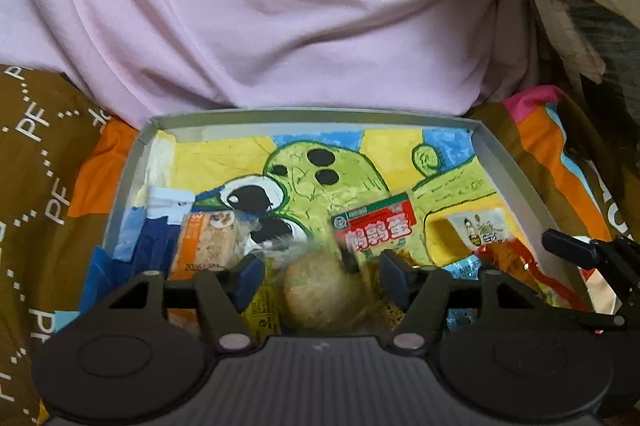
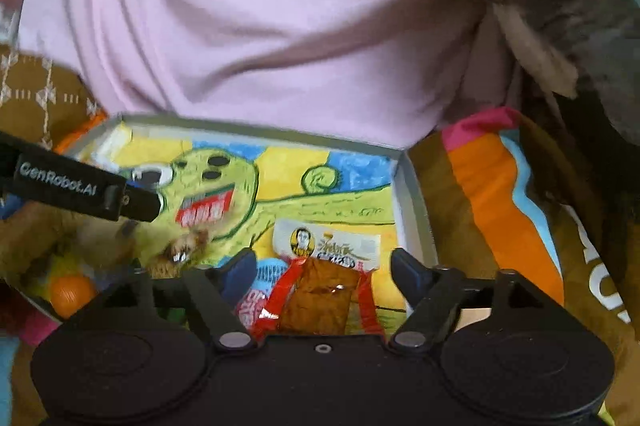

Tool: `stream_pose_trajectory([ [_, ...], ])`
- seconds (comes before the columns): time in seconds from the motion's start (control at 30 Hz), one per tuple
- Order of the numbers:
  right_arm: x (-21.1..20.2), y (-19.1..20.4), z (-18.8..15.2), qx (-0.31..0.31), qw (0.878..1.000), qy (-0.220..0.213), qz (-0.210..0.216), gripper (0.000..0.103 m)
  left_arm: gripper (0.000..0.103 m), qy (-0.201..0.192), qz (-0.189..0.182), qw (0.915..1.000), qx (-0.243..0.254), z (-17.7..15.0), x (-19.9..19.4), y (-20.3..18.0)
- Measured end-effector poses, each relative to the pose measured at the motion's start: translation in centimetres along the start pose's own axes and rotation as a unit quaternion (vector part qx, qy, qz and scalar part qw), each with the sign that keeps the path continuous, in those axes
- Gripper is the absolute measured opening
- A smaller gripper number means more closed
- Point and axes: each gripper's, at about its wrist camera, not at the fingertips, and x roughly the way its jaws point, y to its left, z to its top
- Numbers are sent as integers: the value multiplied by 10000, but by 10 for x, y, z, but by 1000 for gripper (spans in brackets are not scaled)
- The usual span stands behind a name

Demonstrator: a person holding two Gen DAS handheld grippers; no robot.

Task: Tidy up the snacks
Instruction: 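Lower both packets into the tray and open both tools, then lift both tools out of the tray and back toward the remaining snacks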

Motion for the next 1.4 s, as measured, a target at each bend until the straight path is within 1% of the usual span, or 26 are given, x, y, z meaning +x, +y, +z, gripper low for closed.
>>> stream_pose_trajectory([
  [0.03, -4, -2, 1, 92, 9999, -42, -5, 86, 79, -57, 14, 10000, -23, 1, -4, 0],
  [0.07, -8, -5, 2, 197, 9998, -91, -16, 87, 81, -109, 18, 9999, -43, 2, -8, 0],
  [0.17, -26, -9, 5, 506, 9981, -350, -65, 97, 86, -239, 1, 9997, -67, 5, -20, -1],
  [0.2, -33, -9, 6, 586, 9973, -439, -74, 100, 90, -283, 10, 9996, -68, 7, -24, -1],
  [0.23, -39, -9, 8, 655, 9964, -525, -81, 102, 94, -364, 28, 9993, -78, 8, -31, -1],
  [0.3, -54, -7, 11, 765, 9945, -716, -86, 102, 99, -537, 62, 9985, -117, 10, -44, 0],
  [0.4, -74, -3, 16, 820, 9927, -888, -57, 102, 103, -788, 121, 9967, -184, 10, -66, 5],
  [0.47, -87, 1, 17, 815, 9918, -980, 5, 102, 103, -890, 164, 9957, -214, 8, -82, 10],
  [0.6, -118, 11, 16, 823, 9893, -1203, 44, 102, 103, -976, 227, 9946, -263, 3, -110, 22],
  [0.9, -186, 31, 6, 859, 9842, -1540, 188, 102, 103, -1310, 574, 9895, -197, -24, -187, 44],
  [0.97, -199, 37, 1, 742, 9848, -1555, 234, 102, 103, -1358, 657, 9883, -231, -33, -202, 49],
  [1.07, -217, 48, -11, 522, 9866, -1528, 247, 102, 103, -1320, 729, 9881, -288, -45, -221, 53],
  [1.13, -228, 54, -19, 519, 9866, -1517, 294, 102, 103, -1312, 796, 9876, -322, -55, -234, 55],
  [1.3, -251, 66, -37, 458, 9873, -1462, 413, 102, 103, -1241, 968, 9873, -223, -80, -258, 58],
  [1.4, -262, 74, -47, 398, 9886, -1363, 508, 102, 103, -1178, 953, 9882, -224, -94, -272, 63],
])
